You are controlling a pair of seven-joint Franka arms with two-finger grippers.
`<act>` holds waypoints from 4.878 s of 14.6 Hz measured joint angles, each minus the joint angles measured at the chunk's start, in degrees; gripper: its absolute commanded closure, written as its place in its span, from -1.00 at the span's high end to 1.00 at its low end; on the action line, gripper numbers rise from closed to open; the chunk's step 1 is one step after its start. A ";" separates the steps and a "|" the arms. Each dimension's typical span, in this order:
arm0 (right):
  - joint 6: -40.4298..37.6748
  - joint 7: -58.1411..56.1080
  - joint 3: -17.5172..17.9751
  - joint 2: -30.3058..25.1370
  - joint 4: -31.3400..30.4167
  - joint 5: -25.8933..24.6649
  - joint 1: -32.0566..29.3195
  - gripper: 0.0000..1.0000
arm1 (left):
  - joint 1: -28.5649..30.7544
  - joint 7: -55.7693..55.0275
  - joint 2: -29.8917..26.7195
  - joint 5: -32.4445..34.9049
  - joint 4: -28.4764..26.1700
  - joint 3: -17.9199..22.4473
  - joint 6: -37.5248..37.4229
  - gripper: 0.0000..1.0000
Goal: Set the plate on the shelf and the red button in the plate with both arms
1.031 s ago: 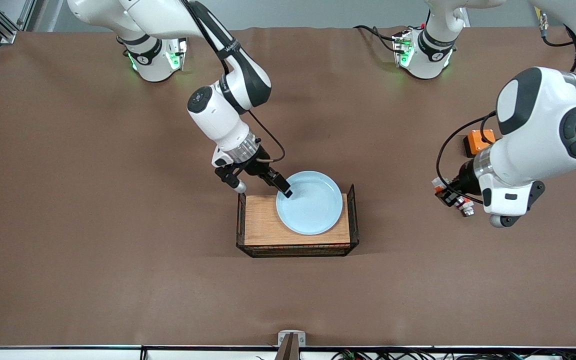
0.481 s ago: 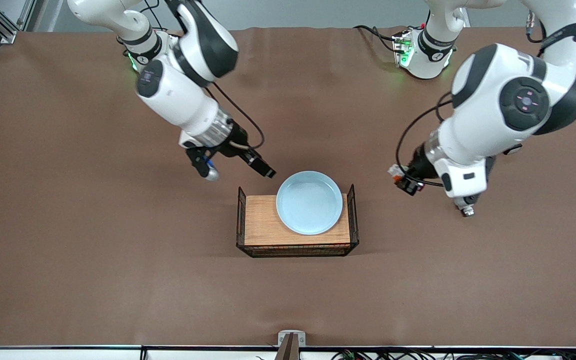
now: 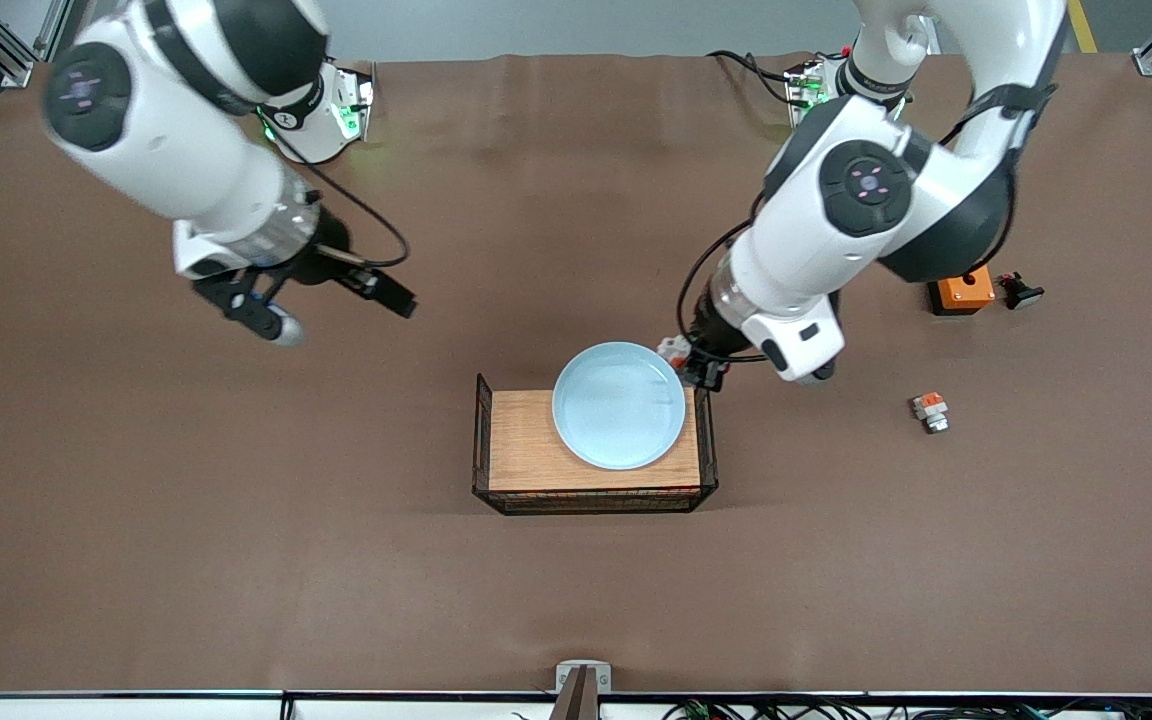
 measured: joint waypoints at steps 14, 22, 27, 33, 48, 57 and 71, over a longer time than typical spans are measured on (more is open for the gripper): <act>-10.96 -50.15 -18.35 -3.44 2.43 -13.20 -6.48 1.00 | -17.48 -10.71 12.12 0.68 2.64 15.23 11.44 -0.45; -11.64 -49.50 -17.70 -4.79 3.73 -13.19 -5.67 1.00 | -18.51 -10.70 13.17 0.87 2.72 16.79 13.21 -0.39; -11.59 -49.44 -17.55 -4.79 4.78 -13.19 -5.06 1.00 | -18.78 -10.69 13.25 0.88 2.98 17.10 13.45 0.79; -11.04 -47.93 0.56 -4.74 4.79 -13.61 -20.50 1.00 | -18.36 -10.68 12.54 0.89 5.72 18.07 13.60 0.99; -13.19 -48.82 9.38 -7.13 5.95 -16.72 -35.07 1.00 | -5.45 46.58 -8.47 0.75 4.64 18.51 -15.29 0.99; -8.59 -51.69 9.43 -5.44 5.88 -16.72 -36.77 1.00 | 7.11 81.82 -15.83 -0.57 -2.24 18.53 -20.93 0.99; -4.63 -51.67 9.98 -5.44 5.97 -16.72 -36.92 1.00 | 15.49 105.08 -19.86 -0.43 -5.86 18.62 -20.99 0.99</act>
